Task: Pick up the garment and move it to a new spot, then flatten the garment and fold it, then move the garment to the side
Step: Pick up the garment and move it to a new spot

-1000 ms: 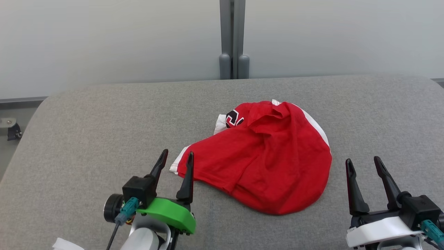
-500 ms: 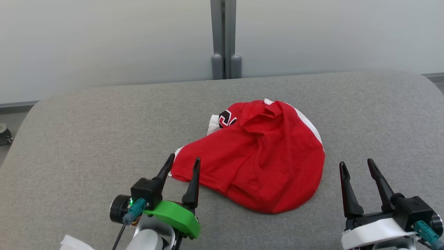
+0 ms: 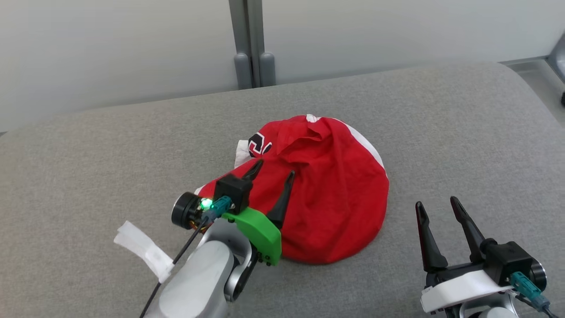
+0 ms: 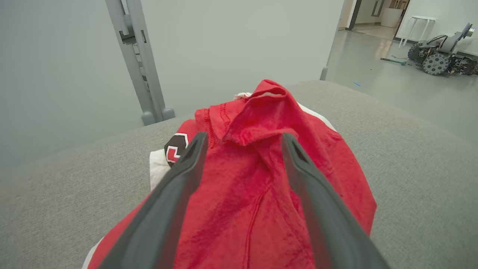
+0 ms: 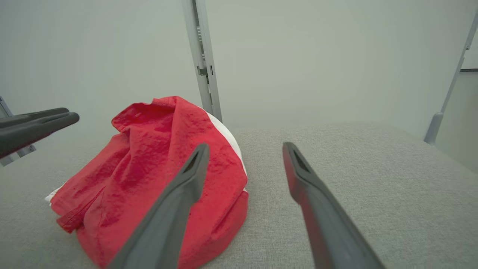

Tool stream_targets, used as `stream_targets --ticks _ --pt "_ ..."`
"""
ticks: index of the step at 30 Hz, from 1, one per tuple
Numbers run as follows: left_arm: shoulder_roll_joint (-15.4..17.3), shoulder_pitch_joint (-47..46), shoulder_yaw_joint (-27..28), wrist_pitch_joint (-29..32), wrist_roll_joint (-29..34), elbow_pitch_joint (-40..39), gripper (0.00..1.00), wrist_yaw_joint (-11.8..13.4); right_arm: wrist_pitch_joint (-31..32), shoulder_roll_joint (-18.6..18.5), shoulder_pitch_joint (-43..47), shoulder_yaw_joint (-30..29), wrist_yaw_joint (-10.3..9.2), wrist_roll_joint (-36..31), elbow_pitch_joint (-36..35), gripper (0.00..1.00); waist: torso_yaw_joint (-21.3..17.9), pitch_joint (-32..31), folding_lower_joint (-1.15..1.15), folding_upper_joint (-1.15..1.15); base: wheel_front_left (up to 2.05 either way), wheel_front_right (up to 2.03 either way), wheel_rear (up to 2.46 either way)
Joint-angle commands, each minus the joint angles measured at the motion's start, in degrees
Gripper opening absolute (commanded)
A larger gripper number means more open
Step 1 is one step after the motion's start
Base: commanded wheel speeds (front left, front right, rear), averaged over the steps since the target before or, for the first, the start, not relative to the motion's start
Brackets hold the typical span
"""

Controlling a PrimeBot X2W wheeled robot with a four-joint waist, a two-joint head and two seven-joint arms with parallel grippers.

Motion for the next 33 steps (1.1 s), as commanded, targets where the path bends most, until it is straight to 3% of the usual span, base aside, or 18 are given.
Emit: stream_targets --ticks 1,18,21,22,23,33 --pt "0.1 -2.1 -0.9 0.3 -0.7 0.6 1.00 0.3 -0.2 -0.1 -1.1 0.2 -0.06 0.2 0.1 1.00 -2.1 1.5 0.00 0.00 0.00 0.00 0.00" --pt "0.1 -17.0 -9.7 2.2 -5.6 13.9 1.00 3.9 -0.2 0.0 -3.0 1.9 -0.06 0.4 1.4 1.00 -7.2 4.1 0.00 0.00 0.00 0.00 0.00" --pt "0.1 -18.0 -10.8 2.3 -6.6 15.6 1.00 3.7 -0.2 0.0 -3.0 1.9 -0.06 0.6 1.5 1.00 -7.5 4.1 0.00 0.00 0.00 0.00 0.00" --pt "0.1 -18.1 -11.4 2.7 -7.2 16.2 0.85 3.0 -0.2 0.0 -3.0 1.8 -0.06 0.6 1.6 1.00 -7.5 4.1 0.00 0.00 0.00 0.00 0.00" --pt "0.1 -18.3 -11.7 2.8 -7.6 16.5 0.00 2.6 -0.2 0.0 -3.0 1.8 -0.06 0.6 1.6 1.00 -7.5 4.1 0.00 0.00 0.00 0.00 0.00" --pt "0.1 -20.1 -13.0 -2.5 -11.2 17.5 0.00 4.3 -0.2 0.1 -2.6 1.1 -0.06 0.7 1.7 1.00 -5.3 3.3 0.00 0.00 0.00 0.00 0.00"
